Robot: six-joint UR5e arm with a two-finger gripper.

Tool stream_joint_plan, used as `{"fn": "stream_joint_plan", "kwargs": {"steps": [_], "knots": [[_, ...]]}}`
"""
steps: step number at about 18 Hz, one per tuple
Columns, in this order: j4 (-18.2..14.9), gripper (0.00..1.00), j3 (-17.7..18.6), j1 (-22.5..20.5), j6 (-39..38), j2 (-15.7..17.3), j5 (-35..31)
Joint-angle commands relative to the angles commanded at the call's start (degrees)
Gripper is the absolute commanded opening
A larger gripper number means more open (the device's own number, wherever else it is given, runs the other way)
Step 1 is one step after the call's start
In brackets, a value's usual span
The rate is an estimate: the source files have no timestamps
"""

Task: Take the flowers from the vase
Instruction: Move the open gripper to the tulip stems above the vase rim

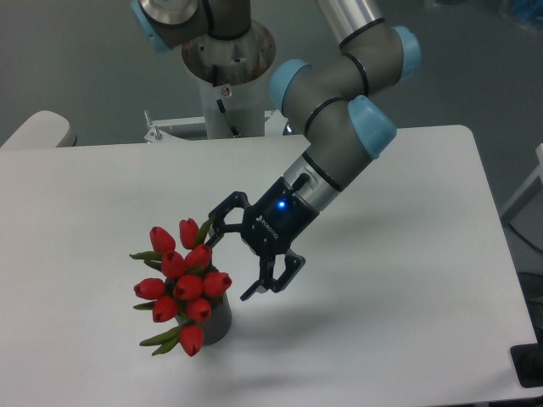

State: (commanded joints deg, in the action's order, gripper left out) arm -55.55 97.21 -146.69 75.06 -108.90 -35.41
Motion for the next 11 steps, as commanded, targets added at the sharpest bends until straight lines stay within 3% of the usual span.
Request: {"fn": "stream_joint_plan", "kwargs": {"steps": [6,9,11], "knots": [[0.35,1.0,1.75,1.14,0.88,0.26,-0.8],[4.64,1.0,2.64,4.03,-0.08,-0.52,-0.71],[5.54,1.0,2.98,4.13,-0.09,-0.97,-0.71]]}}
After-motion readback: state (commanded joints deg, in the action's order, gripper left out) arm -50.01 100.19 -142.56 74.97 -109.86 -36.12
